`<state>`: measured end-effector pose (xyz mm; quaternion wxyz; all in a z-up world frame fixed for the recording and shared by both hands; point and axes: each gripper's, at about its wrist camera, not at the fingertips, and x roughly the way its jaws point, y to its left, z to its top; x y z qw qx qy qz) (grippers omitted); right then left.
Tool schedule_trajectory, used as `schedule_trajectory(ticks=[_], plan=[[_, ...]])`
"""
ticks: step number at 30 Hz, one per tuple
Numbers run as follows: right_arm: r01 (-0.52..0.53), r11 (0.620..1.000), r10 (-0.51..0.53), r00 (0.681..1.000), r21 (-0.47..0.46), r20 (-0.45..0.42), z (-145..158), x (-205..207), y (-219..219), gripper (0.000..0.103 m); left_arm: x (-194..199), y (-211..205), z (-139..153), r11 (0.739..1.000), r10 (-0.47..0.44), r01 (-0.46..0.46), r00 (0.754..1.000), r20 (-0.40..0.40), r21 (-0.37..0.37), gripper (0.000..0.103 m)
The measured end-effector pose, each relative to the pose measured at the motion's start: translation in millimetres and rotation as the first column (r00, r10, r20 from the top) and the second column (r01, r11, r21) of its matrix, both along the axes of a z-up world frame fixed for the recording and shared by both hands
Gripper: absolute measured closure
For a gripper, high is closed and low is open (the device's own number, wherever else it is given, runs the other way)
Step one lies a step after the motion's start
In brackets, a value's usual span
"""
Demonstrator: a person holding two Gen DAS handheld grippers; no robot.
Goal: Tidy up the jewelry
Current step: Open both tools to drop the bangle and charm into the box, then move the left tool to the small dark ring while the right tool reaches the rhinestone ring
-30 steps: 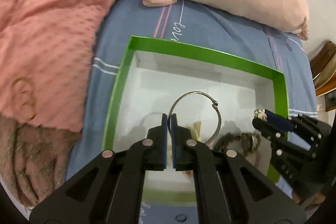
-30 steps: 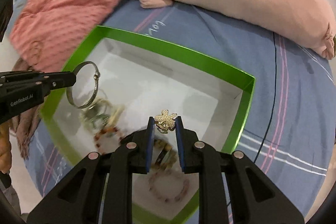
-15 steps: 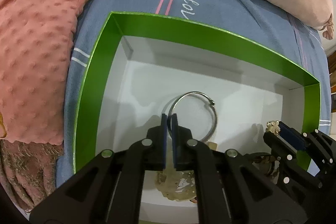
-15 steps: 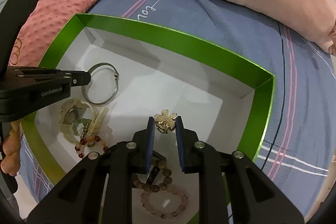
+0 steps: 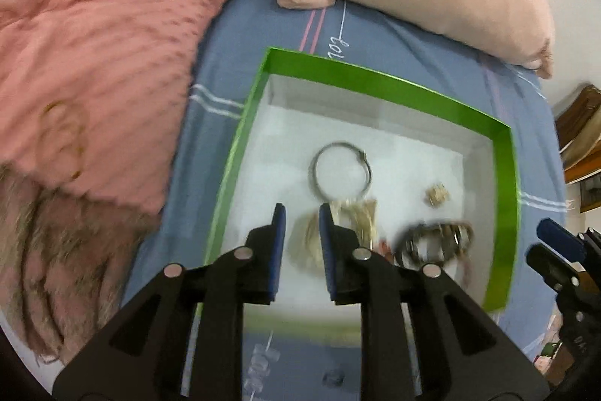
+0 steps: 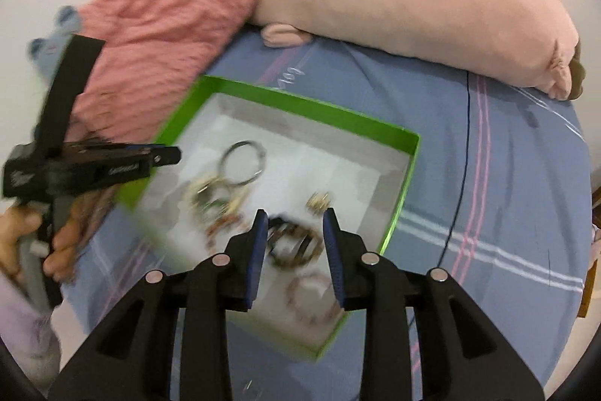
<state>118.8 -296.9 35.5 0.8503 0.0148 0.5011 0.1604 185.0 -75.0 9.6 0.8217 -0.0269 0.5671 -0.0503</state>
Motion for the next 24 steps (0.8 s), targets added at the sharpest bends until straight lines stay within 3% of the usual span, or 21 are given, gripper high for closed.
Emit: schedule_trajectory(ticks=[4, 7, 10, 12, 13, 15, 16, 24], plan=[[-0.121, 0.989, 0.120, 0.993, 0.083, 0.020, 14, -62, 8, 0.071, -55, 2, 14, 0.999, -0.045, 0.045, 0.998, 0.042, -0.002, 0.070], [-0.176, 0.984, 0.176, 0.983, -0.003, -0.059, -21, -98, 21, 0.070, -89, -6, -6, 0.995, -0.091, 0.091, 0.996, -0.001, 0.027, 0.069], [-0.137, 0.988, 0.122, 0.975, -0.073, -0.185, -66, -113, 22, 0.069, -115, -14, -27, 0.991, -0.107, 0.111, 0.993, -0.052, 0.069, 0.066], [-0.120, 0.986, 0.092, 0.970, -0.112, -0.225, -83, -123, 22, 0.069, -128, -19, -39, 0.991, -0.111, 0.116, 0.991, -0.075, 0.063, 0.057], [-0.118, 0.986, 0.088, 0.969, -0.116, -0.232, -86, -126, 24, 0.069, -136, -19, -43, 0.990, -0.113, 0.119, 0.990, -0.078, 0.070, 0.054], [-0.112, 0.988, 0.083, 0.967, -0.109, -0.242, -89, -129, 27, 0.054, -147, -26, -50, 0.985, -0.128, 0.135, 0.989, -0.071, 0.104, 0.051], [-0.110, 0.987, 0.079, 0.969, -0.119, -0.236, -90, -130, 30, 0.051, -151, -30, -53, 0.982, -0.138, 0.145, 0.988, -0.067, 0.124, 0.050], [-0.137, 0.979, 0.100, 0.968, -0.153, -0.229, -90, -131, 49, 0.050, -163, -44, -57, 0.973, -0.165, 0.171, 0.985, -0.051, 0.157, 0.042]])
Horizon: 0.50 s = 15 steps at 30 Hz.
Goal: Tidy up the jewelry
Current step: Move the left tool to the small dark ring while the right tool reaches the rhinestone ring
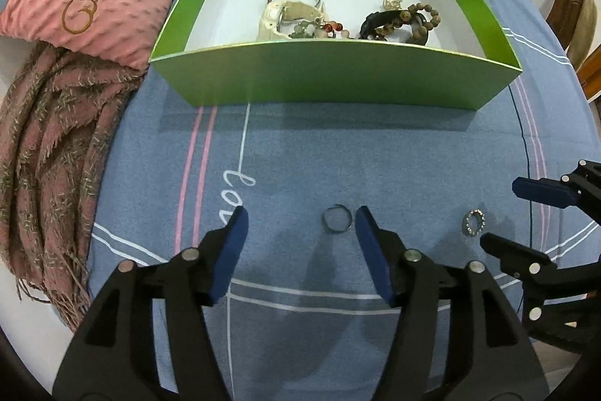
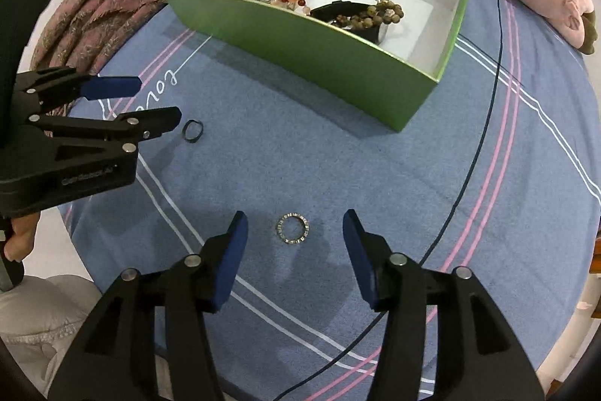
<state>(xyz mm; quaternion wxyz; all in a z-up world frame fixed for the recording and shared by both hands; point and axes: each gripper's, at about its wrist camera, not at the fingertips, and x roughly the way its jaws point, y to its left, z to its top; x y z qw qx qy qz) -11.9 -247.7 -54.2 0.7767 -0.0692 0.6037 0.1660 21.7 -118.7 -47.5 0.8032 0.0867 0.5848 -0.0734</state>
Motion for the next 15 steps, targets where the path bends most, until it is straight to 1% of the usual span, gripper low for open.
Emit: schedule_trajectory(ticks=[5, 15], plan=[[0.006, 1.000, -0.007, 1.000, -0.010, -0.016, -9, 3, 2, 0.050, 1, -3, -6, 1.000, -0.002, 0.002, 1.000, -0.018, -0.007, 0.042], [0.018, 1.000, -0.018, 0.999, -0.011, -0.042, -23, 2, 2, 0.050, 9, -2, -16, 1.000, 0.006, -0.008, 0.999, -0.048, -0.028, 0.036]])
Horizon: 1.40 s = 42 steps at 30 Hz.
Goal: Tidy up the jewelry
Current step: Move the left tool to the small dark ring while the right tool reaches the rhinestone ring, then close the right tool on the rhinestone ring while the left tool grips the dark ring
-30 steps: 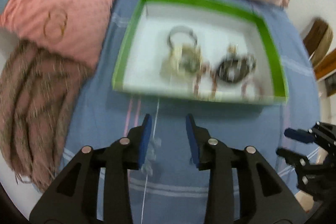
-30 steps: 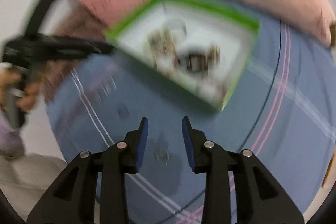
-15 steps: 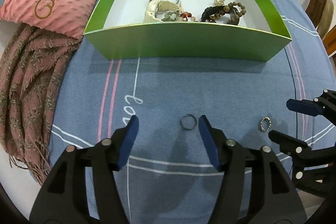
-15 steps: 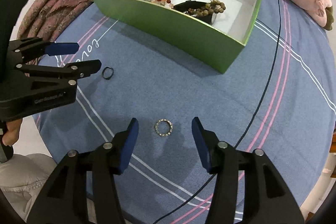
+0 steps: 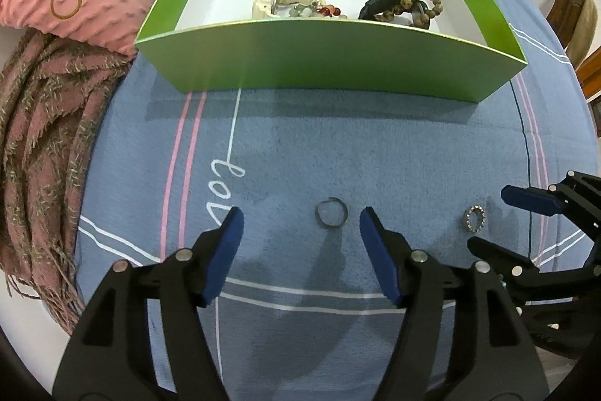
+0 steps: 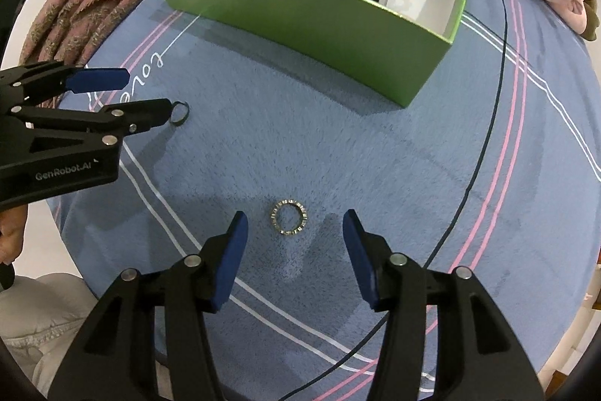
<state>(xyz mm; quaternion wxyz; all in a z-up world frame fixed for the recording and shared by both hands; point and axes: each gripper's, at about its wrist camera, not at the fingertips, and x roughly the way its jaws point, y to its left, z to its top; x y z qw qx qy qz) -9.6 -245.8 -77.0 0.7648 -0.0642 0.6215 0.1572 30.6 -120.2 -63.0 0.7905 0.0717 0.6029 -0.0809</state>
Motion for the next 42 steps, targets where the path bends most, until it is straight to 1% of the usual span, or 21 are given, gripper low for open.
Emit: schedule_trajectory(ticks=[11, 14, 20, 21, 22, 23, 24, 36, 37, 39, 40, 42], plan=[[-0.019, 1.000, 0.019, 1.000, -0.019, 0.004, -6, 0, 5, 0.051, 2, 5, -4, 1.000, 0.021, -0.021, 1.000, -0.015, -0.007, 0.035], [-0.017, 1.000, 0.017, 1.000, -0.012, -0.007, -11, 1, 7, 0.058, -1, 6, -4, 1.000, 0.025, -0.025, 1.000, -0.018, -0.010, 0.034], [-0.023, 1.000, 0.023, 1.000, -0.019, -0.001, -12, 1, 7, 0.059, -3, 5, -6, 1.000, 0.023, -0.023, 0.999, -0.023, -0.012, 0.034], [-0.025, 0.999, 0.025, 1.000, -0.023, 0.003, -12, 1, 8, 0.065, -3, 5, -7, 1.000, 0.022, -0.023, 0.999, -0.024, -0.012, 0.034], [-0.030, 0.999, 0.030, 0.999, -0.033, 0.010, -12, 0, 9, 0.068, -3, 4, -8, 1.000, 0.020, -0.021, 0.999, -0.026, -0.014, 0.034], [-0.032, 0.999, 0.033, 0.999, -0.039, 0.013, -11, -1, 10, 0.074, -3, 4, -8, 1.000, 0.019, -0.019, 0.999, -0.028, -0.015, 0.034], [-0.035, 0.999, 0.036, 0.999, -0.036, 0.014, -11, -1, 11, 0.076, -2, 3, -9, 1.000, 0.017, -0.017, 0.999, -0.030, -0.014, 0.034], [-0.033, 0.999, 0.034, 0.999, -0.031, 0.016, -11, -3, 13, 0.078, 1, -12, -18, 1.000, -0.006, 0.006, 1.000, -0.029, 0.013, 0.033], [-0.032, 0.999, 0.032, 0.999, -0.030, 0.016, -11, -3, 13, 0.078, 1, -13, -19, 1.000, -0.008, 0.009, 1.000, -0.029, 0.015, 0.034], [-0.031, 0.999, 0.032, 0.999, -0.030, 0.016, -11, -3, 13, 0.078, 2, -15, -22, 1.000, -0.013, 0.013, 0.999, -0.033, 0.017, 0.044], [-0.031, 0.999, 0.031, 0.999, -0.030, 0.016, -11, -3, 13, 0.078, 2, -16, -23, 1.000, -0.014, 0.015, 0.999, -0.038, 0.016, 0.045], [-0.031, 0.999, 0.031, 0.999, -0.030, 0.017, -11, -3, 13, 0.078, 3, -18, -25, 1.000, -0.016, 0.017, 0.999, -0.044, 0.016, 0.054]])
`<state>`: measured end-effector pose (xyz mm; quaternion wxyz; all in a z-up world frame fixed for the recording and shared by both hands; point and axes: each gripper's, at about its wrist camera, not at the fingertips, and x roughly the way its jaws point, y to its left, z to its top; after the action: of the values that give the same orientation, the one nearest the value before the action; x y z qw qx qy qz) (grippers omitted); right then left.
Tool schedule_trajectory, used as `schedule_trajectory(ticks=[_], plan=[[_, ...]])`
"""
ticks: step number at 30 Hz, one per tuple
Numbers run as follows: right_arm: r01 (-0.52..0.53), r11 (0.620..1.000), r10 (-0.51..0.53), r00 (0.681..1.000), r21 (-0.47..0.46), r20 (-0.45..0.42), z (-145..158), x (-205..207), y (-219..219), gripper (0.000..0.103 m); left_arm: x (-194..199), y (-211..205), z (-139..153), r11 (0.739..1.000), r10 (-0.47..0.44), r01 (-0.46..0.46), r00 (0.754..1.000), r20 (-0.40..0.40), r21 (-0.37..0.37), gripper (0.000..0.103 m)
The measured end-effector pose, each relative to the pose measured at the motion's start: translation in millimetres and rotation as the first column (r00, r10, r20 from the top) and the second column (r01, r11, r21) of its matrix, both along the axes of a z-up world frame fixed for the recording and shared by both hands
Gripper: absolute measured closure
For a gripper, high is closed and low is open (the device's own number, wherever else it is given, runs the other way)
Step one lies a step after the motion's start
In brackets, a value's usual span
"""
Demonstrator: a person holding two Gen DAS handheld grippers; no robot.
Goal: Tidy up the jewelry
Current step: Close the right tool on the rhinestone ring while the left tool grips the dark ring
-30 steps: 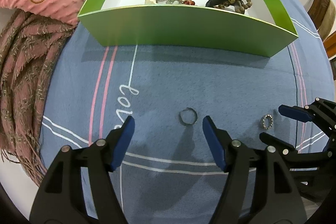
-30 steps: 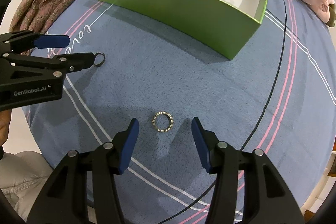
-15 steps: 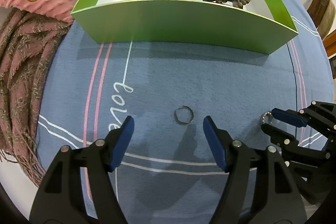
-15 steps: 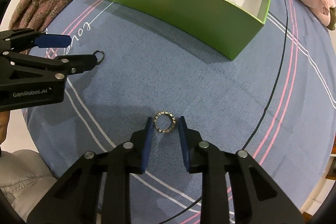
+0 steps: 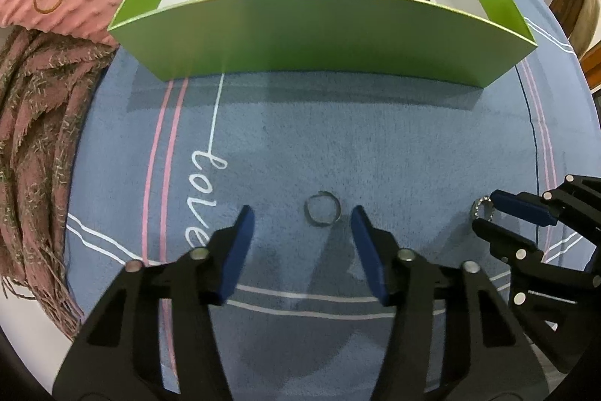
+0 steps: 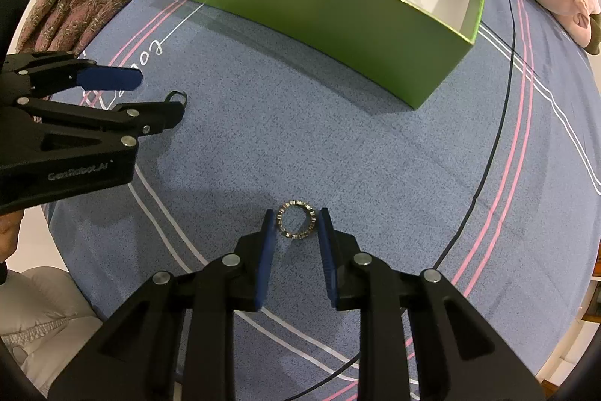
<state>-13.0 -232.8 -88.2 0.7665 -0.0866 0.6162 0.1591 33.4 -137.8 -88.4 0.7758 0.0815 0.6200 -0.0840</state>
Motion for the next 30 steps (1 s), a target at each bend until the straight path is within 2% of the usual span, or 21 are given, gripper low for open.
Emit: schedule_trajectory(ticks=[5, 11, 21, 23, 27, 30], plan=[[0.002, 1.000, -0.002, 1.000, 0.001, 0.000, 0, 0, 0, 0.078, 1, -2, -5, 1.000, 0.001, -0.001, 1.000, -0.007, 0.003, 0.058], [0.001, 1.000, -0.001, 1.000, -0.001, 0.000, 1, 1, 0, 0.078, 2, -6, -6, 1.000, 0.003, -0.003, 1.000, 0.000, 0.011, 0.046], [0.006, 1.000, -0.006, 1.000, 0.001, 0.000, 1, 0, 2, 0.078, 7, -3, -16, 1.000, 0.002, -0.002, 1.000, -0.023, -0.015, 0.045], [0.005, 1.000, -0.005, 1.000, 0.001, 0.001, 1, 0, 2, 0.078, 8, -4, -17, 1.000, -0.002, 0.002, 1.000, -0.023, -0.018, 0.048], [0.006, 1.000, -0.006, 1.000, 0.001, 0.001, 1, 0, 1, 0.078, 7, -8, -17, 1.000, -0.016, 0.016, 1.000, -0.017, -0.020, 0.061], [0.005, 1.000, -0.005, 1.000, 0.000, 0.001, 1, 0, 1, 0.078, 9, -11, -17, 1.000, -0.022, 0.022, 1.000, -0.015, -0.020, 0.065]])
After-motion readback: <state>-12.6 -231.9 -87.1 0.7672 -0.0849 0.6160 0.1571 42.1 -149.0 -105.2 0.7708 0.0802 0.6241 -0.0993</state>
